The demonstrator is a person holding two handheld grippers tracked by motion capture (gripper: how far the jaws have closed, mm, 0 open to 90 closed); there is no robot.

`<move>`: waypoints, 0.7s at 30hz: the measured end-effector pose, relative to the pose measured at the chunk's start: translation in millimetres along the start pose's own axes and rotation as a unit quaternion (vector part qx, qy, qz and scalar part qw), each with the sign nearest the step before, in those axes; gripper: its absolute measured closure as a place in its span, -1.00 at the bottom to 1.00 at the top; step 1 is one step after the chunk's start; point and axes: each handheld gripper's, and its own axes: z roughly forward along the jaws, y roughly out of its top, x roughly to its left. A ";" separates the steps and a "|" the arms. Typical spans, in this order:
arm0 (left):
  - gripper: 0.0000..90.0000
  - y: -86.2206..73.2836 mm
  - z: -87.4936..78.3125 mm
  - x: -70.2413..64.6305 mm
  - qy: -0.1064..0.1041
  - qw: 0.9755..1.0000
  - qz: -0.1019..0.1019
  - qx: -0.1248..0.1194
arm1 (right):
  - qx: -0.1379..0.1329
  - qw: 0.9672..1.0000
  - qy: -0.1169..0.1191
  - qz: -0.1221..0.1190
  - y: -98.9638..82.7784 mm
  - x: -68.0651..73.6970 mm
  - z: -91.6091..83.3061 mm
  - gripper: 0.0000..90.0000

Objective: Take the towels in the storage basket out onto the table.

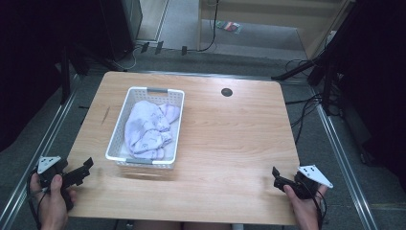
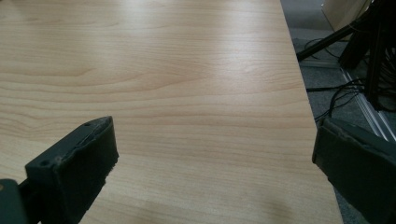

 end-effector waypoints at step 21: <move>-0.99 38.9 -30.4 -29.8 -0.088 0.996 0.021 0.004 | 0.003 1.000 -0.009 -0.017 -1.9 5.4 1.7 -1.00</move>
